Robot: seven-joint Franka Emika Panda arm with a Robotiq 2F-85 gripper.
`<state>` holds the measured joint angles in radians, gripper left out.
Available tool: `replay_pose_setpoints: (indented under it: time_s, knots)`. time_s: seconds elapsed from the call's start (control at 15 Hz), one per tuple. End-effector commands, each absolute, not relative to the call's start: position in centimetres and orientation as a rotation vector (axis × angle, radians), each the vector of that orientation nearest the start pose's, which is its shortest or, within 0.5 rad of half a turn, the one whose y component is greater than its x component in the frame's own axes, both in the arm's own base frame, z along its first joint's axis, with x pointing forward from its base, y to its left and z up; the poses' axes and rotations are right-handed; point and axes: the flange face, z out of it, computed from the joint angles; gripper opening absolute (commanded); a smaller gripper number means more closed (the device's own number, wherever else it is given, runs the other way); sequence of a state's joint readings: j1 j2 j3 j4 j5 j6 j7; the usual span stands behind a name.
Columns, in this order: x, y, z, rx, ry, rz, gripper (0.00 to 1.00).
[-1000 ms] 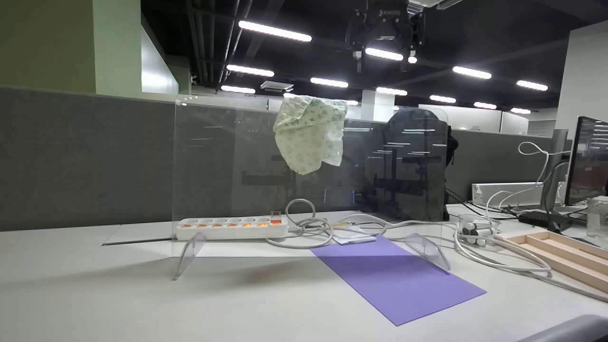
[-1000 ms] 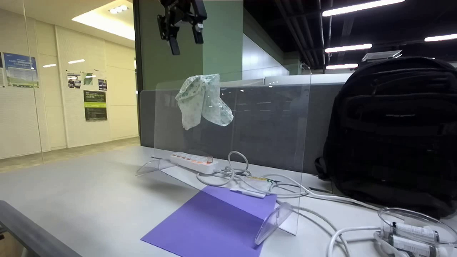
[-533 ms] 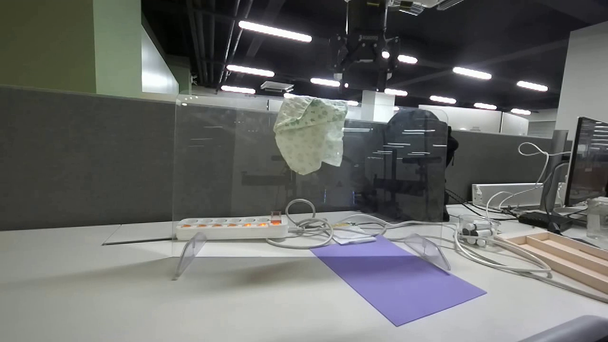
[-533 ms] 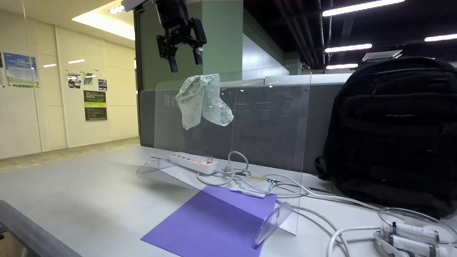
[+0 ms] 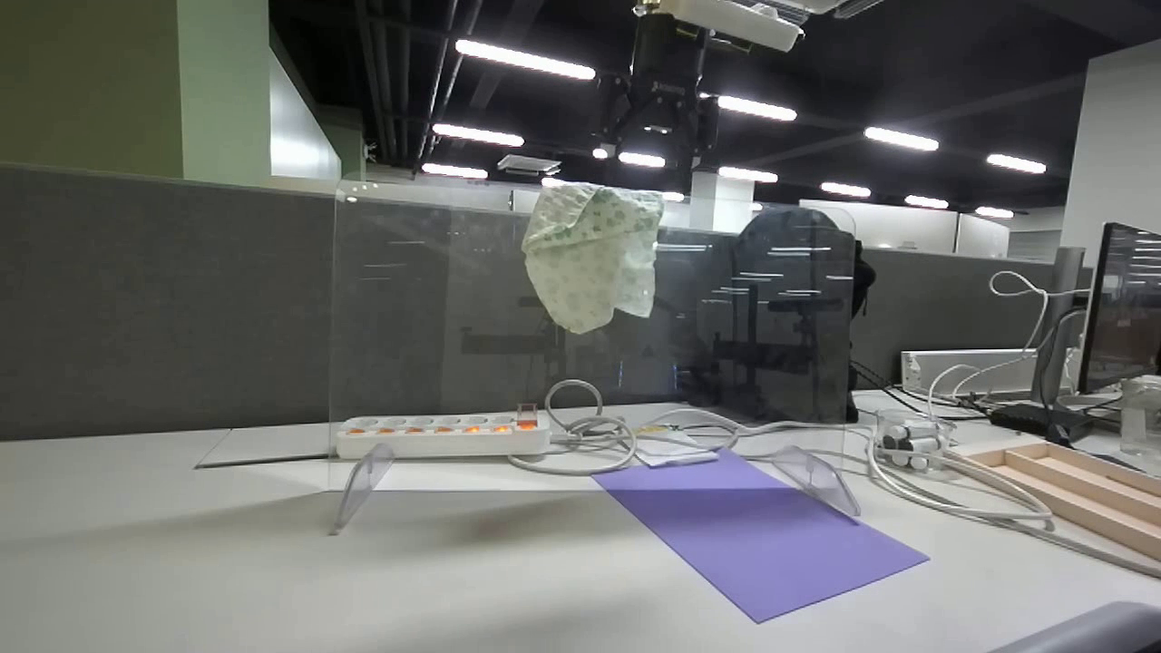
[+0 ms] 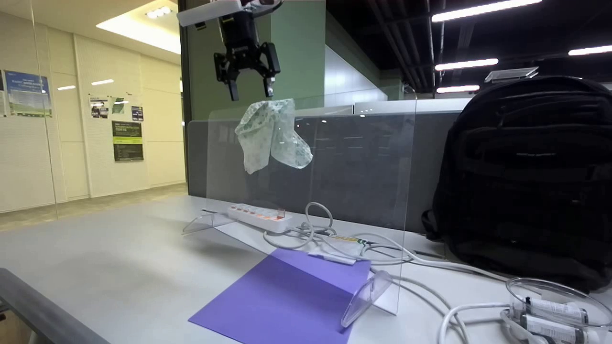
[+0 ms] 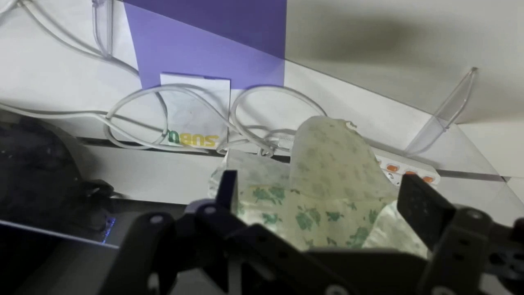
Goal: Take the cloth off the countertop shield and put it on the table
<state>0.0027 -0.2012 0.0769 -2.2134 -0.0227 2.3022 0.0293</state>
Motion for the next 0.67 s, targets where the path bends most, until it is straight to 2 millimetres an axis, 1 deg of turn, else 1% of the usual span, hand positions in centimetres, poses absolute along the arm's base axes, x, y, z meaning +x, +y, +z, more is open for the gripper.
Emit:
replay_pose_setpoints:
  time_s: [0.0,0.27,0.4,0.6]
  knots:
    - [53.0,3.5,50.0,-3.116,-0.066,-0.579,1.0]
    - [53.8,3.0,49.7,-3.125,0.004,-0.743,1.0]
    - [54.1,2.9,49.4,-3.125,0.088,-0.808,1.0]
    - [54.4,3.0,48.7,-3.142,0.165,-0.842,1.0]
